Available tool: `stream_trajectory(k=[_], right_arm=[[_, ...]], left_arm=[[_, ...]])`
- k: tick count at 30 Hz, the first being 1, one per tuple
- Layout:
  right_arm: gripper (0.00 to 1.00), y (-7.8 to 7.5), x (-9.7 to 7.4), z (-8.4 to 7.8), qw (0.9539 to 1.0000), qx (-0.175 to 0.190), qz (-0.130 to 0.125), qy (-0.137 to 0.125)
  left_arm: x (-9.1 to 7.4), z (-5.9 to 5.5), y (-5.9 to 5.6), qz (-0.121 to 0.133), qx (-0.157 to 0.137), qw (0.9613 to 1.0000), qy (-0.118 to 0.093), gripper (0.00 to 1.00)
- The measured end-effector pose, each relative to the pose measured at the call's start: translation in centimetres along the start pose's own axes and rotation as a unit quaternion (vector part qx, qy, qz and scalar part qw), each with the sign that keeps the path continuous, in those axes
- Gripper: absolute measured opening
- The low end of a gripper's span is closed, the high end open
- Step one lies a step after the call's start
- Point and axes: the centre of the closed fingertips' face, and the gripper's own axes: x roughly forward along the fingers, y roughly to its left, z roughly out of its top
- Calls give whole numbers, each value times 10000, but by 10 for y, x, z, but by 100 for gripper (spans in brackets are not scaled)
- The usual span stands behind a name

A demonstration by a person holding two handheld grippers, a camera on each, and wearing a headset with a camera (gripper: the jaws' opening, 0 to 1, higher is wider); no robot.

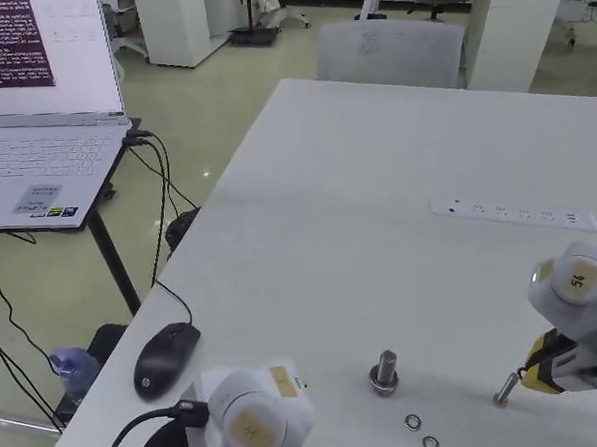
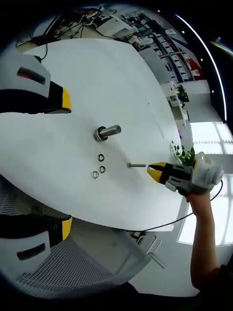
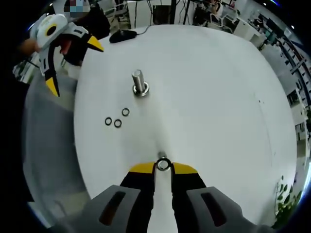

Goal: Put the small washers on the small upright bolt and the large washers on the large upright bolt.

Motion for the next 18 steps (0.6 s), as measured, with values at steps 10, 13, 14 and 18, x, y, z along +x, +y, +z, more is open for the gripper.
stream_trajectory(k=[10, 13, 14, 18], right_arm=[[13, 2, 8, 6, 9999, -81, 79, 84], [13, 3, 13, 4, 9998, -59, 136, 135], [13, 3, 14, 3, 9998, -66, 141, 158], [13, 3, 18, 2, 9997, -77, 149, 190]], left_arm=[[1, -2, 1, -4, -41, 10000, -2, 84], [1, -3, 1, -12, -49, 10000, 9, 84], [1, -4, 1, -13, -53, 10000, 9, 84], [1, -4, 2, -15, -72, 10000, 3, 84]])
